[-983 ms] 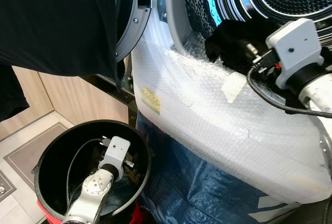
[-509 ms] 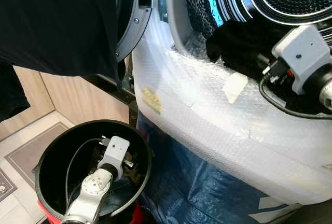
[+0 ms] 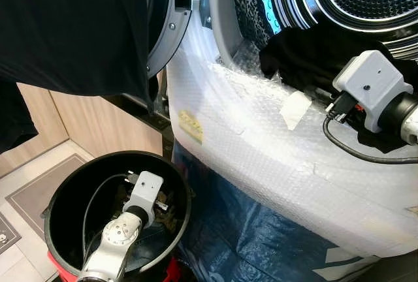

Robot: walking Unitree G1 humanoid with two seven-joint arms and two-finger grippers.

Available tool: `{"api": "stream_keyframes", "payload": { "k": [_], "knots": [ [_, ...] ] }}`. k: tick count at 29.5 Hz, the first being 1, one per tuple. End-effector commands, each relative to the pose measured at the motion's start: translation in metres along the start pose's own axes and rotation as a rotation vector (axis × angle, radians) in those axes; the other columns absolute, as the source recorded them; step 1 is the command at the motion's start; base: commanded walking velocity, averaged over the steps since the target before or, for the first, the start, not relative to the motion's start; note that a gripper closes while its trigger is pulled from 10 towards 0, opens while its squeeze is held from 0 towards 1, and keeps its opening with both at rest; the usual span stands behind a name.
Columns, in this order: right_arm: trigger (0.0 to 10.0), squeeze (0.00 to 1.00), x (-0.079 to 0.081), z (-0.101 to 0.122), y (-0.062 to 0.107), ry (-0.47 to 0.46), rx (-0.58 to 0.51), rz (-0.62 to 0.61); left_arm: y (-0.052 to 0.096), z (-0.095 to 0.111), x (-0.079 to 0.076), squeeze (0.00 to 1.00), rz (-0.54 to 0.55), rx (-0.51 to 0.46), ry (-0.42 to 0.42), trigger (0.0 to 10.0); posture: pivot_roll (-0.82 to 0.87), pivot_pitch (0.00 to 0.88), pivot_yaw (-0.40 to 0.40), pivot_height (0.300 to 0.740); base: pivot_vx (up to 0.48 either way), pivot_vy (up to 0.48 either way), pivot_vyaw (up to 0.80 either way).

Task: Clothes washing

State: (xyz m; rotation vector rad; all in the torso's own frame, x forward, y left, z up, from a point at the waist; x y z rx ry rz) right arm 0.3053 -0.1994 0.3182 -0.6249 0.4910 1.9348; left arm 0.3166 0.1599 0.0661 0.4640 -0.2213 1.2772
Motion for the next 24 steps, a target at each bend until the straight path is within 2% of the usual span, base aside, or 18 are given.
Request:
{"api": "stream_keyframes", "payload": {
  "k": [1, 6, 13, 20, 24],
  "knots": [
    [0.0, 0.0, 0.0, -0.003, -0.001, 0.014, 0.022, 0.013, -0.001, 0.003, -0.001, 0.0, -0.01, -0.006, -0.015, 10.0, 0.04, 0.067, -0.093, 0.74, 0.0, 0.0, 0.0],
    [0.0, 0.0, 0.009, -0.001, -0.004, 0.046, 0.016, 0.054, -0.001, 0.003, -0.001, 0.0, -0.009, -0.007, -0.019, 10.0, 0.05, 0.066, -0.096, 0.74, 0.0, 0.0, 0.0],
    [0.0, 0.0, 0.003, 0.007, -0.007, 0.059, -0.017, 0.02, -0.001, 0.003, -0.001, 0.0, -0.009, -0.005, -0.021, 10.0, 0.04, 0.062, -0.095, 0.74, 0.0, 0.0, 0.0],
    [0.0, 0.0, 0.002, 0.031, -0.019, 0.085, -0.114, 0.01, -0.002, 0.003, -0.002, 0.0, -0.006, -0.004, -0.038, 10.0, 0.05, 0.059, -0.097, 0.74, 0.0, 0.0, 0.0],
    [0.0, 0.0, -0.008, 0.054, -0.032, 0.021, -0.215, -0.033, -0.002, 0.003, -0.002, 0.0, -0.004, 0.0, -0.033, 10.0, 0.05, 0.058, -0.098, 0.74, 0.0, 0.0, 0.0]
  ]
}}
Point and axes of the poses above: a point about 5 cm out from each wrist's last joint towards the gripper, its own y axis pointing back from the gripper into the wrist, its own z axis along the axis of the wrist's last joint, x = y × z, the point moved 1 cm from there along -y, pointing out of the wrist towards the gripper, and after that the axes turned 11 degrees about -y, right-handed, at the moved point
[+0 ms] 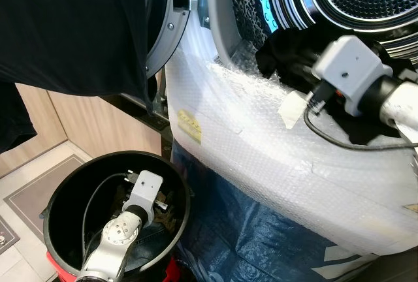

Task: Clothes washing

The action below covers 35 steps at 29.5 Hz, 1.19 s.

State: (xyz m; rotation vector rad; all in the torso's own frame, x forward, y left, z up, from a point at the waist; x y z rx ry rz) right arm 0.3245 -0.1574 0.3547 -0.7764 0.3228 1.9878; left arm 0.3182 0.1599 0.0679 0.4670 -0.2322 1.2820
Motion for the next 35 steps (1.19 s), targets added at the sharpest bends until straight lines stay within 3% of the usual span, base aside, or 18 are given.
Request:
{"api": "stream_keyframes", "payload": {
  "k": [1, 6, 8, 9, 11, 16, 17, 19, 22, 24, 26, 29, 30, 32, 33, 34, 35],
  "knots": [
    [0.0, 0.0, -0.013, 0.008, -0.004, -0.03, -0.047, -0.055, -0.001, 0.001, -0.004, 0.0, -0.011, 0.003, -0.024, 10.0, 0.05, 0.058, -0.098, 0.74, 0.0, 0.0, 0.0],
    [0.0, 0.0, -0.043, 0.013, -0.017, -0.144, -0.08, -0.196, -0.001, 0.001, -0.004, 0.0, -0.013, 0.006, -0.023, 10.0, 0.05, 0.056, -0.095, 0.74, 0.0, 0.0, 0.0],
    [0.0, 0.0, -0.075, 0.008, -0.025, -0.258, -0.073, -0.353, -0.001, 0.001, -0.005, 0.0, -0.015, 0.006, -0.021, 10.0, 0.05, 0.054, -0.095, 0.74, 0.0, 0.0, 0.0],
    [0.0, 0.0, -0.08, 0.006, -0.026, -0.275, -0.067, -0.376, -0.001, 0.001, -0.005, 0.0, -0.016, 0.006, -0.021, 10.0, 0.05, 0.054, -0.095, 0.74, 0.0, 0.0, 0.0],
    [0.0, 0.0, -0.1, 0.0, -0.026, -0.345, -0.054, -0.487, -0.001, 0.001, -0.006, 0.0, -0.015, 0.004, -0.02, 10.0, 0.06, 0.053, -0.096, 0.74, 0.0, 0.0, 0.0],
    [0.0, 0.0, -0.117, -0.004, -0.022, -0.426, -0.06, -0.587, 0.0, 0.001, -0.006, 0.0, -0.016, 0.003, -0.017, 10.0, 0.06, 0.055, -0.096, 0.74, 0.0, 0.0, 0.0],
    [0.0, 0.0, -0.137, -0.014, -0.011, -0.489, -0.04, -0.757, -0.001, 0.002, -0.008, 0.0, -0.02, 0.002, -0.019, 10.0, 0.06, 0.054, -0.095, 0.74, 0.0, 0.0, 0.0],
    [0.0, 0.0, -0.137, -0.014, -0.011, -0.489, -0.04, -0.757, -0.001, 0.002, -0.008, 0.0, -0.02, 0.002, -0.019, 10.0, 0.06, 0.054, -0.095, 0.74, 0.0, 0.0, 0.0],
    [0.0, 0.0, -0.162, -0.031, 0.016, -0.559, -0.003, -1.049, -0.001, 0.002, -0.009, 0.0, -0.024, 0.0, -0.02, 10.0, 0.06, 0.054, -0.097, 0.74, 0.0, 0.0, 0.0],
    [0.0, 0.0, -0.17, -0.038, 0.029, -0.607, -0.007, -1.158, -0.001, 0.003, -0.009, 0.0, -0.022, -0.001, -0.018, 10.0, 0.06, 0.056, -0.1, 0.74, 0.0, 0.0, 0.0],
    [0.0, 0.0, -0.173, -0.042, 0.034, -0.617, -0.008, -1.208, -0.001, 0.002, -0.009, 0.0, -0.016, 0.0, -0.017, 10.0, 0.06, 0.056, -0.101, 0.74, 0.0, 0.0, 0.0],
    [0.0, 0.0, -0.164, -0.05, 0.022, -0.666, 0.017, -1.125, 0.0, 0.002, -0.009, 0.0, -0.011, 0.002, -0.016, 10.0, 0.06, 0.057, -0.1, 0.74, 0.0, 0.0, 0.0],
    [9.5, 0.0, -0.159, -0.052, 0.015, -0.665, 0.033, -1.082, 0.0, 0.002, -0.009, 0.0, -0.013, 0.002, -0.016, 10.0, 0.06, 0.057, -0.1, 0.74, 0.0, 0.0, 0.0],
    [10.0, 0.0, -0.152, -0.054, 0.007, -0.668, 0.046, -1.049, 0.0, 0.002, -0.009, 0.0, -0.014, 0.002, -0.017, 10.0, 0.06, 0.057, -0.1, 0.74, 0.0, 0.0, 0.0],
    [10.0, 0.4, -0.144, -0.055, -0.002, -0.666, 0.059, -0.989, -0.001, 0.002, -0.009, 0.0, -0.015, 0.001, -0.017, 10.0, 0.06, 0.06, -0.099, 0.74, 0.0, 0.0, 0.0],
    [10.0, 1.0, -0.141, -0.056, -0.005, -0.67, 0.064, -0.963, -0.001, 0.002, -0.009, 0.0, -0.015, 0.001, -0.016, 10.0, 0.06, 0.061, -0.1, 0.74, 0.0, 0.0, 0.0],
    [10.0, 1.0, -0.137, -0.056, -0.009, -0.663, 0.069, -0.936, 0.0, 0.002, -0.009, 0.0, -0.016, 0.001, -0.016, 10.0, 0.06, 0.062, -0.099, 0.74, 0.0, 0.0, 0.0]
  ]
}}
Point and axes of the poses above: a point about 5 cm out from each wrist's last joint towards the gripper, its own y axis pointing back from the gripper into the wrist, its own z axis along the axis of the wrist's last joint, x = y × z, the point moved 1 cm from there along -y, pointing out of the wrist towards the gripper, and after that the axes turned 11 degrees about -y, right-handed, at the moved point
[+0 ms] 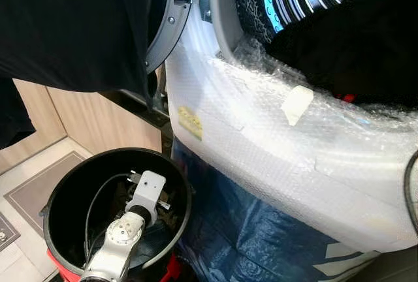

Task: Clothes washing

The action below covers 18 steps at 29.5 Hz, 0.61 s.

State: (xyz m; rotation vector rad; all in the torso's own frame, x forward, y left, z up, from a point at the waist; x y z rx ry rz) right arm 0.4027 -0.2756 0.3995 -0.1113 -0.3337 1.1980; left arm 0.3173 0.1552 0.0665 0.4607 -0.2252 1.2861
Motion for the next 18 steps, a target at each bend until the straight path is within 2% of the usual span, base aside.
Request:
{"api": "stream_keyframes", "payload": {
  "k": [1, 9, 14, 17, 18],
  "knots": [
    [10.0, 1.0, 0.004, -0.001, 0.0, 0.017, 0.01, 0.035, 0.0, 0.002, -0.004, 0.0, -0.019, 0.001, -0.026, 10.0, 0.06, 0.062, -0.099, 0.74, 0.0, 0.0, 0.0],
    [10.0, 1.0, 0.033, 0.01, 0.006, 0.068, -0.045, 0.148, 0.002, 0.0, -0.005, 0.0, -0.021, 0.005, -0.025, 10.0, 0.06, 0.062, -0.099, 0.74, 0.0, 0.0, 0.0],
    [10.0, 1.0, 0.041, 0.016, 0.01, 0.064, -0.076, 0.178, 0.003, 0.0, -0.007, 0.0, -0.028, 0.004, -0.025, 10.0, 0.06, 0.055, -0.101, 0.74, 0.0, 0.0, 0.0],
    [10.0, 1.0, 0.041, 0.024, 0.014, 0.1, -0.134, 0.175, 0.003, -0.001, -0.007, 0.0, -0.03, 0.003, -0.027, 10.0, 0.07, 0.054, -0.103, 0.74, 0.0, 0.0, 0.0],
    [10.0, 1.0, 0.042, 0.027, 0.016, 0.077, -0.137, 0.185, 0.003, -0.001, -0.008, 0.0, -0.032, 0.003, -0.028, 10.0, 0.07, 0.054, -0.103, 0.74, 0.0, 0.0, 0.0]
  ]
}}
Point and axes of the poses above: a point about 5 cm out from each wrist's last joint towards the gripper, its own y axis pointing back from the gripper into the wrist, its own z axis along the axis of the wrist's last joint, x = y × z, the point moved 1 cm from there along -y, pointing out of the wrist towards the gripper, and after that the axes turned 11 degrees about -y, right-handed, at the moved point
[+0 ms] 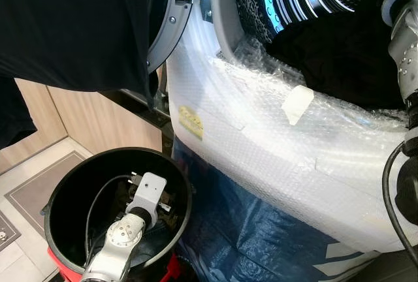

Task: Clothes washing

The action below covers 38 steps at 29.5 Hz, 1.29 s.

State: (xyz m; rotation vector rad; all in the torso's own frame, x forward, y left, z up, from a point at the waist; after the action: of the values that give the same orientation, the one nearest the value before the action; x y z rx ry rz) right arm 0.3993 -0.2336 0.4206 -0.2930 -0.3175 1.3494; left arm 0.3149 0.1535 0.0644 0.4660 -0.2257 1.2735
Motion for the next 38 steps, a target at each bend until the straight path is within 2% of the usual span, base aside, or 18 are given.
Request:
{"api": "stream_keyframes", "payload": {
  "k": [1, 5, 8, 10, 11, 12, 13, 15, 20, 21, 23, 24, 26, 29, 30, 34, 35, 38],
  "knots": [
    [10.0, 1.0, 0.0, 0.01, 0.002, -0.007, -0.029, 0.003, 0.002, 0.001, -0.005, 0.0, -0.02, 0.002, -0.023, 10.0, 0.07, 0.054, -0.103, 0.74, 0.0, 0.0, 0.0],
    [10.0, 1.0, 0.001, 0.016, 0.01, -0.008, -0.073, 0.029, 0.002, 0.0, -0.006, 0.0, -0.027, 0.001, -0.025, 10.0, 0.06, 0.045, -0.106, 0.74, 0.0, 0.0, 0.0],
    [10.0, 1.0, 0.008, 0.039, 0.026, -0.079, -0.252, 0.161, 0.002, 0.001, -0.008, 0.0, -0.03, -0.001, -0.022, 10.0, 0.07, 0.044, -0.11, 0.74, 0.0, 0.0, 0.0],
    [10.0, 1.0, 0.017, 0.046, 0.046, -0.188, -0.294, 0.324, 0.002, 0.001, -0.009, 0.0, -0.032, -0.003, -0.017, 10.0, 0.06, 0.042, -0.111, 0.74, 0.0, 0.0, 0.0],
    [10.0, 1.0, 0.019, 0.045, 0.051, -0.195, -0.29, 0.362, 0.002, 0.001, -0.009, 0.0, -0.033, -0.003, -0.018, 10.0, 0.06, 0.042, -0.111, 0.74, 0.0, 0.0, 0.0],
    [10.0, 0.36, 0.02, 0.045, 0.056, -0.194, -0.297, 0.396, 0.003, 0.0, -0.01, 0.0, -0.034, -0.003, -0.018, 10.0, 0.06, 0.039, -0.111, 0.74, 0.0, 0.0, 0.0],
    [10.0, 0.01, 0.022, 0.044, 0.062, -0.203, -0.296, 0.432, 0.003, 0.0, -0.01, 0.0, -0.036, -0.002, -0.018, 10.0, 0.06, 0.039, -0.111, 0.74, 0.0, 0.0, 0.0],
    [10.0, 0.0, 0.027, 0.041, 0.076, -0.25, -0.292, 0.543, 0.003, 0.0, -0.01, 0.0, -0.039, -0.002, -0.019, 10.0, 0.06, 0.039, -0.111, 0.74, 0.0, 0.0, 0.0],
    [10.0, 0.0, 0.056, 0.031, 0.137, -0.345, -0.284, 0.934, 0.002, 0.002, -0.009, 0.0, -0.032, -0.014, -0.027, 10.0, 0.05, 0.037, -0.104, 0.74, 0.0, 0.0, 0.0],
    [10.0, 0.0, 0.063, 0.026, 0.156, -0.388, -0.248, 1.054, 0.003, 0.005, -0.006, 0.0, -0.011, -0.025, -0.036, 10.0, 0.05, 0.038, -0.102, 0.74, 0.0, 0.0, 0.0],
    [10.0, 0.0, 0.065, 0.022, 0.164, -0.405, -0.226, 1.11, 0.003, 0.006, -0.004, 0.0, 0.003, -0.032, -0.04, 10.0, 0.05, 0.038, -0.102, 0.74, 0.0, 0.0, 0.0],
    [10.0, 0.0, 0.07, 0.012, 0.185, -0.44, -0.164, 1.248, 0.005, 0.01, 0.003, 0.0, 0.048, -0.051, -0.051, 10.0, 0.05, 0.04, -0.1, 0.74, 0.0, 0.0, 0.0],
    [10.0, 0.0, 0.067, -0.007, 0.205, -0.491, -0.065, 1.344, 0.009, 0.013, 0.009, 0.0, 0.088, -0.074, -0.022, 10.0, 0.05, 0.045, -0.104, 0.74, 0.0, 0.0, 0.0],
    [10.0, 0.0, 0.064, -0.02, 0.214, -0.515, -0.014, 1.354, 0.01, 0.016, 0.012, 0.0, 0.108, -0.09, -0.005, 10.0, 0.05, 0.047, -0.109, 0.74, 0.0, 0.0, 0.0],
    [10.0, 0.0, 0.062, -0.047, 0.226, -0.501, 0.119, 1.358, 0.013, 0.02, 0.015, 0.0, 0.13, -0.112, -0.005, 10.0, 0.06, 0.051, -0.11, 0.74, 0.0, 0.0, 0.0],
    [10.0, 0.0, 0.056, -0.101, 0.261, -0.49, 0.393, 1.408, 0.018, 0.027, 0.026, 0.0, 0.188, -0.14, -0.011, 10.0, 0.07, 0.055, -0.11, 0.74, 0.0, 0.0, 0.0],
    [10.0, 0.0, 0.053, -0.124, 0.27, -0.478, 0.502, 1.368, 0.022, 0.029, 0.029, 0.0, 0.207, -0.149, -0.019, 10.0, 0.08, 0.057, -0.107, 0.74, 0.0, 0.0, 0.0],
    [10.0, 0.0, 0.042, -0.176, 0.282, -0.428, 0.71, 1.215, 0.032, 0.035, 0.036, 0.0, 0.24, -0.175, -0.024, 10.0, 0.08, 0.059, -0.106, 0.74, 0.0, 0.0, 0.0]
  ]
}}
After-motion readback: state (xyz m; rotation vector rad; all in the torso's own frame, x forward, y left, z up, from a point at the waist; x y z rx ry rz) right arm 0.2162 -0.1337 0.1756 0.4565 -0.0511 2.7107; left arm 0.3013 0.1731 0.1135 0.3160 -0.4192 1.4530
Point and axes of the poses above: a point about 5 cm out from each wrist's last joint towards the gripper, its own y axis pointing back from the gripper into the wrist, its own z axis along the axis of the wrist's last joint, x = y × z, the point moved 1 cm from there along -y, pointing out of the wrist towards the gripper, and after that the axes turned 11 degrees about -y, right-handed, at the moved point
